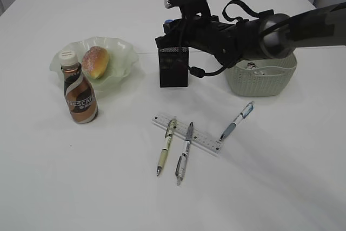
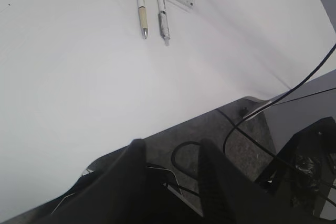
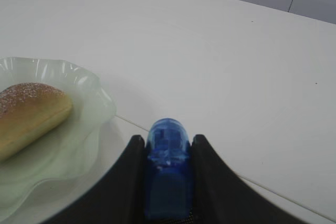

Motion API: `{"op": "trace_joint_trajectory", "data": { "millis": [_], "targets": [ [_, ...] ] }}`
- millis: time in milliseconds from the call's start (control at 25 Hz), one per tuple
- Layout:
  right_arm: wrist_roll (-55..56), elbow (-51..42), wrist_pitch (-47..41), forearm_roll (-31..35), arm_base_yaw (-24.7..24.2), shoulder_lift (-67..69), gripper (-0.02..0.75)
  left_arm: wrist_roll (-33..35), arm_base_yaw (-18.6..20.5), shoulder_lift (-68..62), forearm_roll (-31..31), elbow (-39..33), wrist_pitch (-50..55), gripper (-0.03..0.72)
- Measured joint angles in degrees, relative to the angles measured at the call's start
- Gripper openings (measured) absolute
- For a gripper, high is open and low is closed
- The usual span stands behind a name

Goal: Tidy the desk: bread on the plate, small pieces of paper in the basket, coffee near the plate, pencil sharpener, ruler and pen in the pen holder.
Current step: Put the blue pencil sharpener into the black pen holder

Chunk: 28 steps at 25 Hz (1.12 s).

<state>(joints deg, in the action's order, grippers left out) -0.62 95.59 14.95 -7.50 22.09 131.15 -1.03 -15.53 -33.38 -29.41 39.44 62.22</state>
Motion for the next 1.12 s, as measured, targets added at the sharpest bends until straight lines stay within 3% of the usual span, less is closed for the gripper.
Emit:
{"op": "trace_joint_trajectory", "data": {
  "millis": [680,920,1120],
  "targets": [
    [0.0,0.0,-2.8,0.0,0.0,0.0,0.221,0.0,0.0,0.0,0.0,0.0,0.0,0.246],
    [0.0,0.0,-1.2,0.0,0.0,0.0,0.403,0.0,0.0,0.0,0.0,0.0,0.0,0.246],
    [0.0,0.0,-0.2,0.0,0.0,0.0,0.448,0.0,0.0,0.0,0.0,0.0,0.0,0.246]
  ]
}}
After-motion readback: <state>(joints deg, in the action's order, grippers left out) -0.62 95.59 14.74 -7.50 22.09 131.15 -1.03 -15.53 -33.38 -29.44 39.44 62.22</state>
